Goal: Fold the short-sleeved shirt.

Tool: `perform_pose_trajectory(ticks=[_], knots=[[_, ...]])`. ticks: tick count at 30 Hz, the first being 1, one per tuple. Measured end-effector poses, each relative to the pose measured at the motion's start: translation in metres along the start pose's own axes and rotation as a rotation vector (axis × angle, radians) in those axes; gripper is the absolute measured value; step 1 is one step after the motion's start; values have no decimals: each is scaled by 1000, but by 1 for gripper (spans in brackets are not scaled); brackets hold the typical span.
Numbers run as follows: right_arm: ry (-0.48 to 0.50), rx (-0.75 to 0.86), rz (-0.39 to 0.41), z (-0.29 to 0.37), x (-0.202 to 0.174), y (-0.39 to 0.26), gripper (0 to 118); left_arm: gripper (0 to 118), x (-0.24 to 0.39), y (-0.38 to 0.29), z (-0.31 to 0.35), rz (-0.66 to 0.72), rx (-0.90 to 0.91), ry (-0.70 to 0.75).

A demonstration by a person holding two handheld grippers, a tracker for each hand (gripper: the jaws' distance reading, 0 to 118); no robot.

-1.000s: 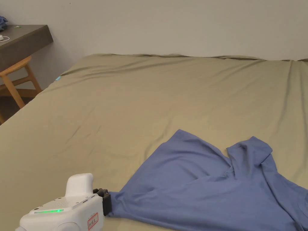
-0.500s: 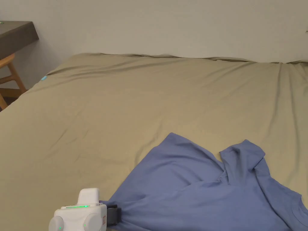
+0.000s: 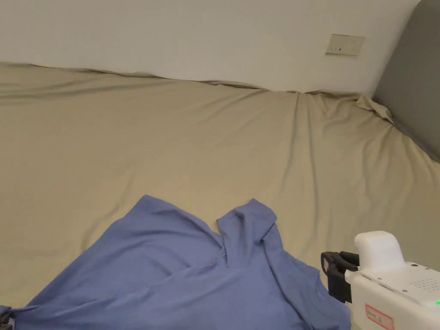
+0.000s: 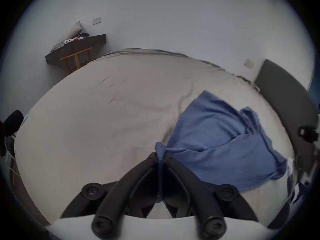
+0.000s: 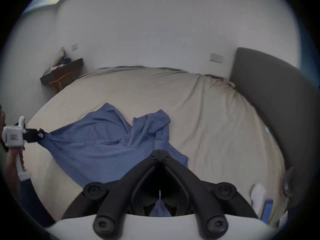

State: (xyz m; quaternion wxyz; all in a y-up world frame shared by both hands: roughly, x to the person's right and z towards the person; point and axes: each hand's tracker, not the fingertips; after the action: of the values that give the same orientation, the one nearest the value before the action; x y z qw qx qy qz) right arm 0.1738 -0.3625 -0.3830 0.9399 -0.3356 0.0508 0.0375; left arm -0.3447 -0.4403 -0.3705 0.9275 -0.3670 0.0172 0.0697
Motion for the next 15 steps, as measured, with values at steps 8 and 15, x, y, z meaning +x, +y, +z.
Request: perform_pose_trajectory(ticks=[8,15], knots=[[9,-272,-40,-164,56,34,117,1,40,23,30,-36,15,-30],[-22,-425,103,-239,28,11,106,1,42,29,23,-46,-13,-19]])
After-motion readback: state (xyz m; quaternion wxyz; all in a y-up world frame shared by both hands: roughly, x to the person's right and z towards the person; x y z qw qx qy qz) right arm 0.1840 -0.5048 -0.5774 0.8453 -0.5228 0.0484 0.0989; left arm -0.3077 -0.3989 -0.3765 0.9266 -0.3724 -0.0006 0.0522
